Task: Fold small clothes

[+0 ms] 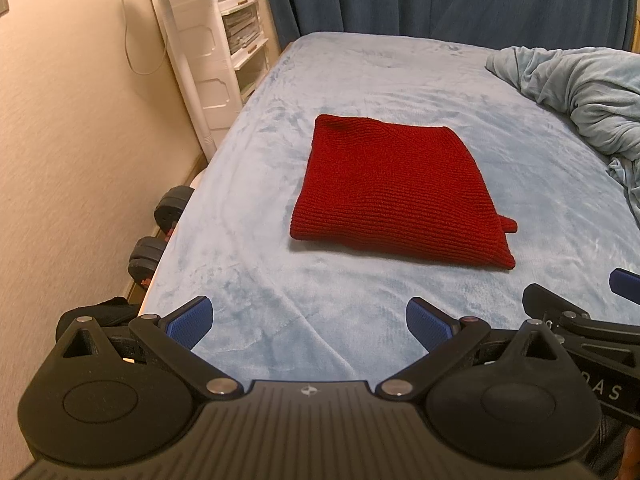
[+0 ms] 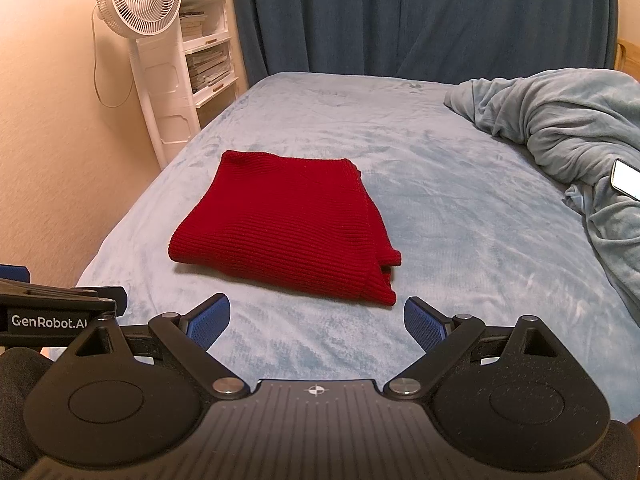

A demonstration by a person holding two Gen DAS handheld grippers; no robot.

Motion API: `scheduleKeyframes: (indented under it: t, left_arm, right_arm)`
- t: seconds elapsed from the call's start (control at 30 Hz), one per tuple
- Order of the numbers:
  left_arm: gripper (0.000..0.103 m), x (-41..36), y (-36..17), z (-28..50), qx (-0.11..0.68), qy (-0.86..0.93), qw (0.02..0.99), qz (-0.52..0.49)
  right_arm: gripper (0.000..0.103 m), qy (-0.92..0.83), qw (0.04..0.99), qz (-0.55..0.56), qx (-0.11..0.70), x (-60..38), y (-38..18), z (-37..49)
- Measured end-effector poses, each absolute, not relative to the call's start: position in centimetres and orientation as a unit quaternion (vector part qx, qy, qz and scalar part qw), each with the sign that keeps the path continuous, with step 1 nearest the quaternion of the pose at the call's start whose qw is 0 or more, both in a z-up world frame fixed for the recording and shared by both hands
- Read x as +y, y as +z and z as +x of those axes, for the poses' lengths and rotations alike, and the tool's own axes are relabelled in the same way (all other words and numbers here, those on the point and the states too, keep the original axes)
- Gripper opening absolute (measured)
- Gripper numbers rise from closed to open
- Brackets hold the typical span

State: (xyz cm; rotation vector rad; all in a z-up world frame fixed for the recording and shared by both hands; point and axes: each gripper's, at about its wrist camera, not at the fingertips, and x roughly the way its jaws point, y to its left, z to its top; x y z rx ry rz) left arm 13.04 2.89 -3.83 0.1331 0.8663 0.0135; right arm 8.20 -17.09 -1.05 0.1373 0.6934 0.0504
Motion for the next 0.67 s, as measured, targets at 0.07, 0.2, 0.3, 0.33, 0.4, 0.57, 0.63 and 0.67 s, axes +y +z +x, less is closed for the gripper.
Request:
scheduleKeyframes:
  t: [0.07, 0.2, 0.3, 0.33, 0.4, 0.57, 0.63, 0.67]
  left_arm:
    - [0.103, 2.88, -3.79, 13.05, 0.419, 0.007, 0.905, 0.065]
    - [0.103, 2.86, -3.79, 13.05, 0.420, 0.007, 0.905, 0.065]
    - [0.103, 2.88, -3.79, 13.05, 0.419, 0.007, 0.905, 0.065]
    - [0.103, 2.88, -3.78, 13.09, 0.420, 0.007, 0.905, 0.065]
    - [0.103, 3.00, -3.80, 13.08, 0.421, 0.007, 0.905, 0.065]
    - [0.103, 3.04, -3.86, 13.09, 0.421, 0.008, 0.904, 0.066]
    - [0.103, 3.05, -3.85, 13.11, 0.422, 0.008, 0.904, 0.066]
    - [0.103, 3.04, -3.85, 13.11, 0.422, 0.007, 0.904, 0.065]
  right_arm:
    - [0.094, 0.025, 0.938, 0.067, 0.340, -17.08, -1.04, 8.20]
    - [0.094, 0.025, 0.938, 0.067, 0.340, -17.05, -1.03, 8.20]
    - [0.094, 0.025, 0.938, 0.068, 0.340, -17.04, -1.03, 8.19]
    - [0.094, 0.024, 0.938, 0.068, 0.340, -17.03, -1.02, 8.21]
    - [0.094, 0.024, 0.938, 0.067, 0.340, -17.02, -1.03, 8.19]
    - [0.094, 0.024, 0.938, 0.068, 0.340, -17.03, -1.02, 8.21]
    - [0.094, 0.025, 0.937, 0.068, 0.341, -16.97, -1.10, 8.18]
    - [0.094, 0.026, 0.937, 0.068, 0.341, -16.99, -1.18, 8.15]
